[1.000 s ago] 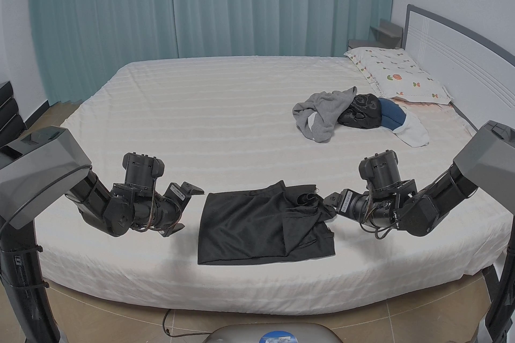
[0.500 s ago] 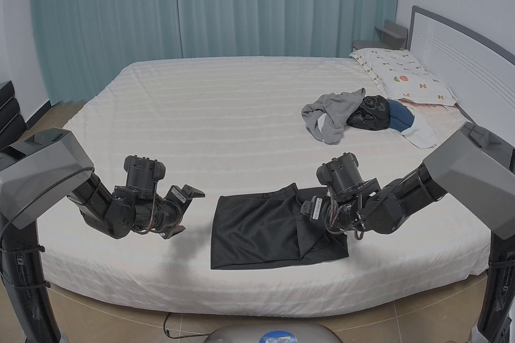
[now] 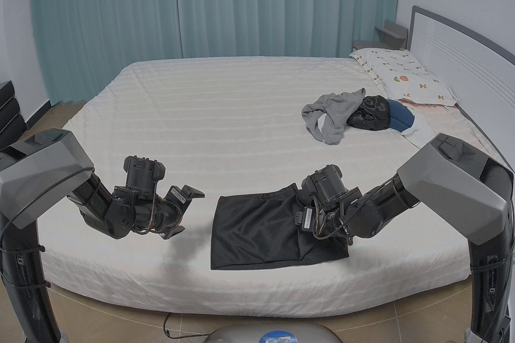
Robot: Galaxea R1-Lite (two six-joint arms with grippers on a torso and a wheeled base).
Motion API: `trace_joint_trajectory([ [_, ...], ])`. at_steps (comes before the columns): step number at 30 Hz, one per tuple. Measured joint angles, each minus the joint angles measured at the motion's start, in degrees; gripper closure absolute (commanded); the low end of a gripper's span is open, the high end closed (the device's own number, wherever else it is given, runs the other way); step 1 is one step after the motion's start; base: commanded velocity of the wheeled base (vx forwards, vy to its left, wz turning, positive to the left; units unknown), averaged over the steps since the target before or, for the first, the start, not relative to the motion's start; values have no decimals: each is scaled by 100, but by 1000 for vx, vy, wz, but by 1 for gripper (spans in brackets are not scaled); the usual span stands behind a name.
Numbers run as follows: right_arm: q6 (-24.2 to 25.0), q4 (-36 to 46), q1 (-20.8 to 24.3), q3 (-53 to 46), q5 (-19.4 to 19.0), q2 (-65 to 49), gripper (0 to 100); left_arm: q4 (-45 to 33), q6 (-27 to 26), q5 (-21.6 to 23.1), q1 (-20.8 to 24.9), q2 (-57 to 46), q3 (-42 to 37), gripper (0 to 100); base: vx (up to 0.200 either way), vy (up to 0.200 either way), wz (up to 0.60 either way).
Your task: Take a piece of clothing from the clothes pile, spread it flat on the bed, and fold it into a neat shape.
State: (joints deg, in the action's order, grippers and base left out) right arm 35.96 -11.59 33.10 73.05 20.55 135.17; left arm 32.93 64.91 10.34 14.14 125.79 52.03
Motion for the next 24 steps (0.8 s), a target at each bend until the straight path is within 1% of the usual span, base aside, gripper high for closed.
trace_joint_trajectory([
  [5, -2, -6, -165, -288, -15, -155, 0, 0, 0, 2, 0, 6, 1, 0, 0, 0, 0],
  [11, -2, -52, -488, -962, -96, -499, 0, 0, 0, 2, 0, 15, 4, 0, 0, 0, 0],
  [16, -35, -193, -703, -1691, -485, -870, 0, 0, 1, 2, 0, 17, 4, 0, 0, 0, 0],
  [19, -184, -367, -925, -2216, -718, -1124, 0, 0, 4, 2, 0, 17, 1, 0, 0, 0, 0],
  [24, -429, -931, -1348, -2959, -874, -1375, 0, 0, 1, 2, 0, 20, 0, 0, 0, 0, 0],
])
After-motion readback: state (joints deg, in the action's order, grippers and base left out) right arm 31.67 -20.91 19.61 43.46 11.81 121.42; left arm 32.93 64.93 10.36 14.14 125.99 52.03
